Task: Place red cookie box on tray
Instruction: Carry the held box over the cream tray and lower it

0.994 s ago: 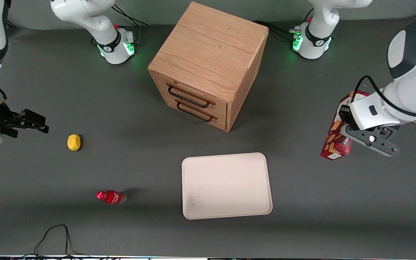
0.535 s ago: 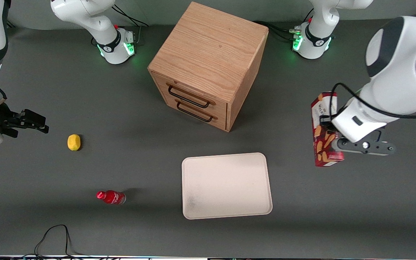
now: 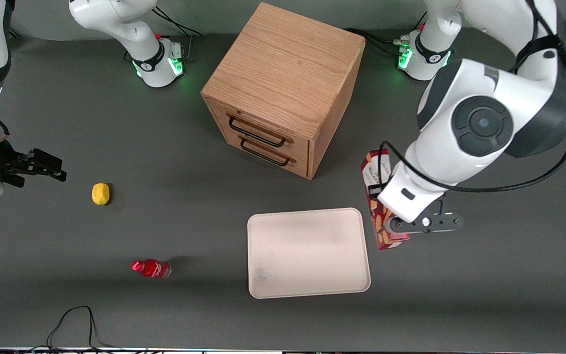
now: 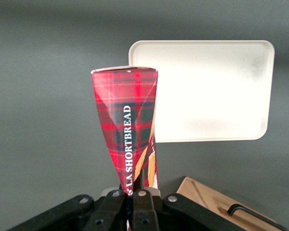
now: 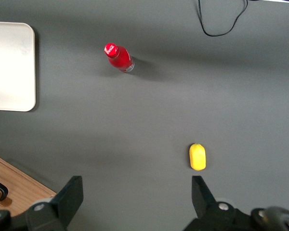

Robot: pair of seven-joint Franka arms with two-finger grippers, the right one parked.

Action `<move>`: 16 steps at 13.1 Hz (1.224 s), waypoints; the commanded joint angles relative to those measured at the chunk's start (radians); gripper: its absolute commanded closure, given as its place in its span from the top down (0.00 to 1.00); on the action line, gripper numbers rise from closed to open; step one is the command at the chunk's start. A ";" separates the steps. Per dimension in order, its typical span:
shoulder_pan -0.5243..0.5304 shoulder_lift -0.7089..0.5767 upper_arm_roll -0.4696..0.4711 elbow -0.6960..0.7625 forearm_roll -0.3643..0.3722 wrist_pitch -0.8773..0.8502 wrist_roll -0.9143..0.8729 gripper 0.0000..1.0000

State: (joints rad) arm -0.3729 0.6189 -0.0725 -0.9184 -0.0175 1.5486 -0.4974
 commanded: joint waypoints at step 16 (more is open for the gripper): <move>-0.006 0.311 -0.013 -0.071 0.135 0.381 -0.027 0.00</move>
State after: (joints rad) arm -0.3727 0.9358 -0.0887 -0.9528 0.0901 1.8815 -0.5339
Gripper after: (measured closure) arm 0.974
